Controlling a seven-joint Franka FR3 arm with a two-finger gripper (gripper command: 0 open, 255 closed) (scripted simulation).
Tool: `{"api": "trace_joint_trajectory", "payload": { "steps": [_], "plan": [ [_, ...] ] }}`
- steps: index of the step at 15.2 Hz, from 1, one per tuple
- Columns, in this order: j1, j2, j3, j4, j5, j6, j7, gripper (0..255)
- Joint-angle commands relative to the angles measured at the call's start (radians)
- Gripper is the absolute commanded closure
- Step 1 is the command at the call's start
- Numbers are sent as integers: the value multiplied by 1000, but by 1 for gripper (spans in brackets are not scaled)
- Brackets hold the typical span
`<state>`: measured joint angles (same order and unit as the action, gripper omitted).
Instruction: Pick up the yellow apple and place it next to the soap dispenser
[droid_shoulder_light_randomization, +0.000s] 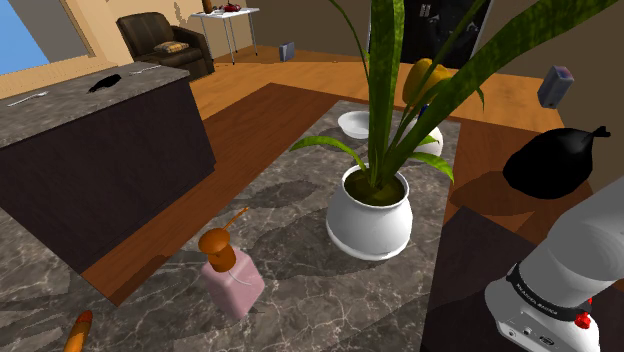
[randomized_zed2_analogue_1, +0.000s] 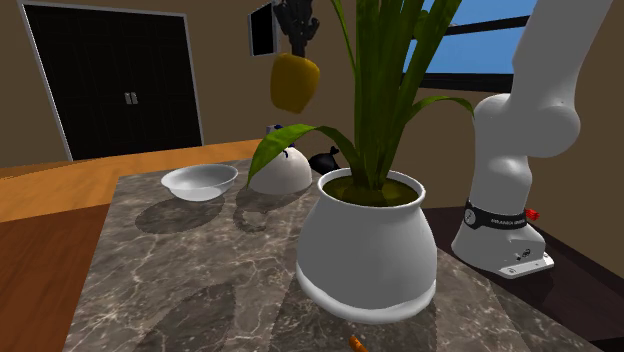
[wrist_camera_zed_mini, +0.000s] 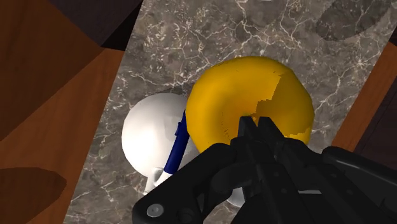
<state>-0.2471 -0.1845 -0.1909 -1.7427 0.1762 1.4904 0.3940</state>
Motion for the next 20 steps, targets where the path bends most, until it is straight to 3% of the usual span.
{"api": "trace_joint_trajectory", "payload": {
  "steps": [1, 10, 20],
  "plan": [
    [0, 9, -2, 38, 2, -29, 3, 255],
    [-1, 55, -9, 205, 13, -151, 18, 255],
    [100, -29, 147, 99, 39, -76, 268, 255]
  ]
}}
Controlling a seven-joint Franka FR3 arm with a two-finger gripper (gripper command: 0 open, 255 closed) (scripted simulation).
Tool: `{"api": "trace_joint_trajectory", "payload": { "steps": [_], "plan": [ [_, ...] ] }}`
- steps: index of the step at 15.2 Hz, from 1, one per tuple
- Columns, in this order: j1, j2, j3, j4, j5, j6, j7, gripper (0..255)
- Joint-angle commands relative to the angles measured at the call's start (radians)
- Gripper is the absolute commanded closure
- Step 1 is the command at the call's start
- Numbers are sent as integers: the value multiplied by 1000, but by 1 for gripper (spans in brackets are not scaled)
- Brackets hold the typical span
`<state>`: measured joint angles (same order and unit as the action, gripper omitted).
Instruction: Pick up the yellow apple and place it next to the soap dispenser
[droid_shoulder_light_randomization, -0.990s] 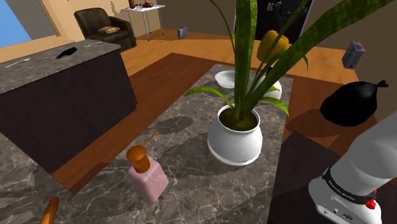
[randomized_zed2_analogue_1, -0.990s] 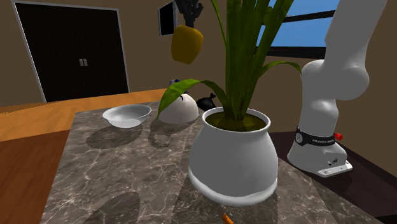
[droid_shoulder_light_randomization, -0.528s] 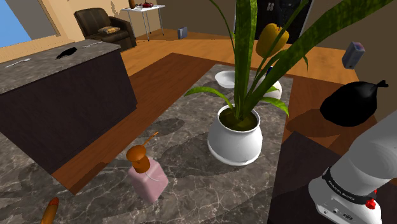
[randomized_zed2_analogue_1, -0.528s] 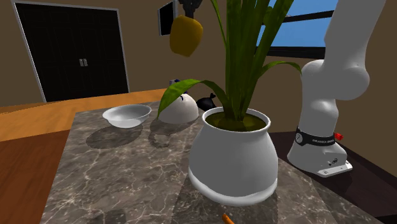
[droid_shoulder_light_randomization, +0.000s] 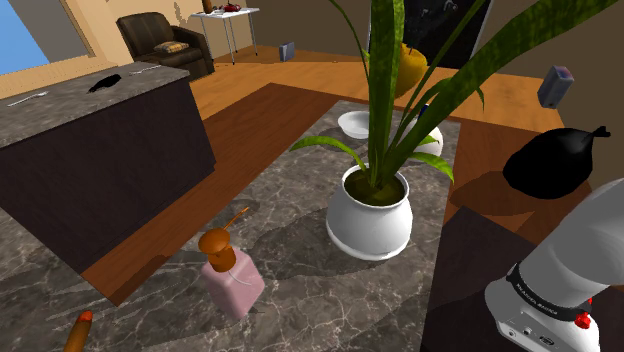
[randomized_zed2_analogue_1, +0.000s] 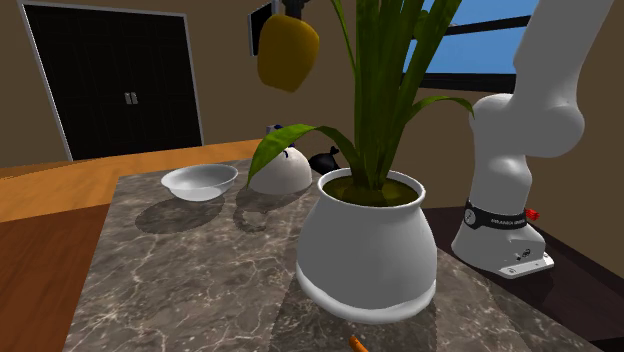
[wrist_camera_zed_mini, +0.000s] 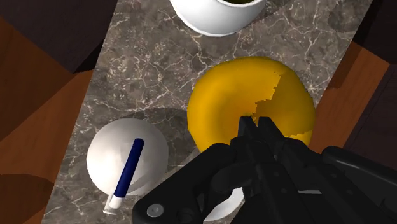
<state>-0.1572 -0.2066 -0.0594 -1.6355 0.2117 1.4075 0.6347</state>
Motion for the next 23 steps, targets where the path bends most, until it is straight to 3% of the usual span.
{"api": "trace_joint_trajectory", "payload": {
  "steps": [1, 12, 23],
  "plan": [
    [19, -9, 32, -11, 7, 14, 52, 255],
    [126, 40, 204, 29, 30, 86, 322, 255],
    [250, 231, 368, 234, -25, 127, 603, 255]
  ]
}}
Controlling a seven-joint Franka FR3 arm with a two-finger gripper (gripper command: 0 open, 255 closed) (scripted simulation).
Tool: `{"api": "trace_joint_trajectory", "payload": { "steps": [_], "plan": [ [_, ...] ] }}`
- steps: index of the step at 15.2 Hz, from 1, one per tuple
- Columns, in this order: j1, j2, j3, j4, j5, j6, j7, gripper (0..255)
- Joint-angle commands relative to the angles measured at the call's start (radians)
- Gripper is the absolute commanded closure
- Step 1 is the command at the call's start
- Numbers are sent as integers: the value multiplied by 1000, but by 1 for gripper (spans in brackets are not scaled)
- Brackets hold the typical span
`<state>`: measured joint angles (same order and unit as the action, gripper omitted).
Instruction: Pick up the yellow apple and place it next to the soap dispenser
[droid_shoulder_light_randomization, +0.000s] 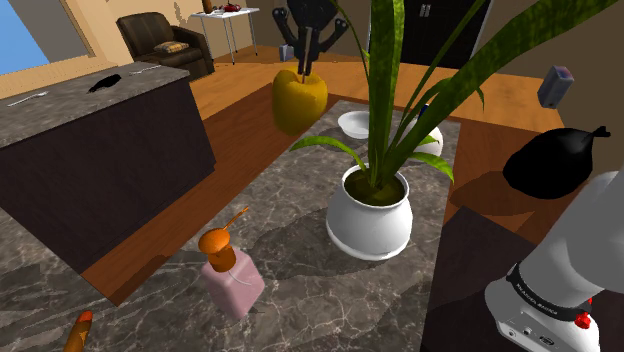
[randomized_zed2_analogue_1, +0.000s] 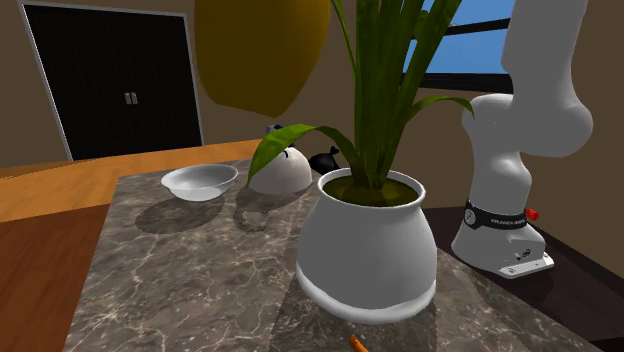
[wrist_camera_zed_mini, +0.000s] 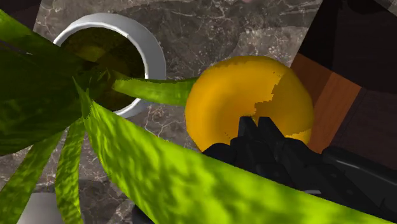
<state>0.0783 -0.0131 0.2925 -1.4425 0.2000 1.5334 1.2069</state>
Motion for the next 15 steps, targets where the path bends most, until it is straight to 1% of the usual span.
{"api": "trace_joint_trajectory", "payload": {
  "steps": [1, 6, 8, 9, 15],
  "plan": [
    [29, 63, 30, 70, -25, 1, 58, 255],
    [120, 217, 87, 257, -101, -18, 190, 255],
    [168, 295, 103, 359, -141, -41, 242, 255],
    [206, 354, 112, 442, -172, -63, 276, 255],
    [179, 287, 107, 260, -142, 53, 251, 255]
  ]
}}
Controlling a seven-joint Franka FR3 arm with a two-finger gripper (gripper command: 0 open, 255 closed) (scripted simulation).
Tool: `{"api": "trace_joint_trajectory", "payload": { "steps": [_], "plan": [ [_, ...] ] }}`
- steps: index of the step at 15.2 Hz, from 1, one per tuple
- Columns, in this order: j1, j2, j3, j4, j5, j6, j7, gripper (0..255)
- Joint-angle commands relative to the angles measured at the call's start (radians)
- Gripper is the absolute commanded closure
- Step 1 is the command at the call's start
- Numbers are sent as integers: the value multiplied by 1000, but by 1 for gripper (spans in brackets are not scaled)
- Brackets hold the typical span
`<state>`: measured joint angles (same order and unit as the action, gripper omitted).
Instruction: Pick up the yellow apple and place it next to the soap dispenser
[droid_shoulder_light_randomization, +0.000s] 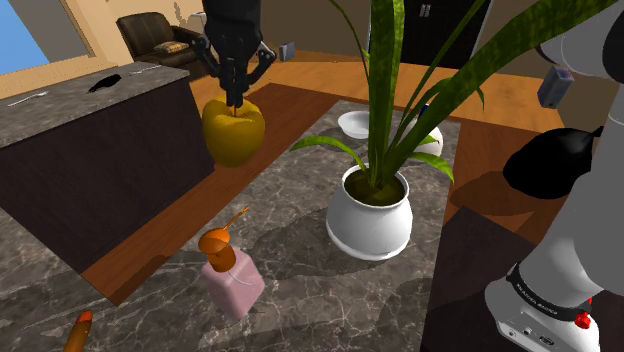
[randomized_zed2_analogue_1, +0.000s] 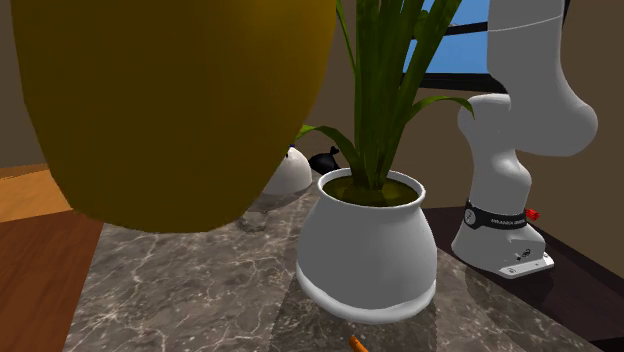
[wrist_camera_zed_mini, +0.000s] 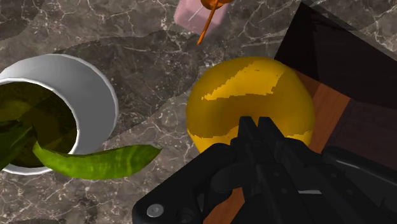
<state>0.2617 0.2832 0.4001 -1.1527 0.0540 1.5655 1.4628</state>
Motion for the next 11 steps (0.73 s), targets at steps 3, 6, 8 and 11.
{"api": "trace_joint_trajectory", "payload": {
  "steps": [3, 6, 8, 11],
  "plan": [
    [-14, -33, -2, -103, 15, 72, -15, 255],
    [-21, -51, -3, -169, 23, 120, -25, 255],
    [-25, -61, -4, -210, 28, 151, -31, 255],
    [-29, -73, -5, -267, 34, 195, -39, 255]
  ]
}}
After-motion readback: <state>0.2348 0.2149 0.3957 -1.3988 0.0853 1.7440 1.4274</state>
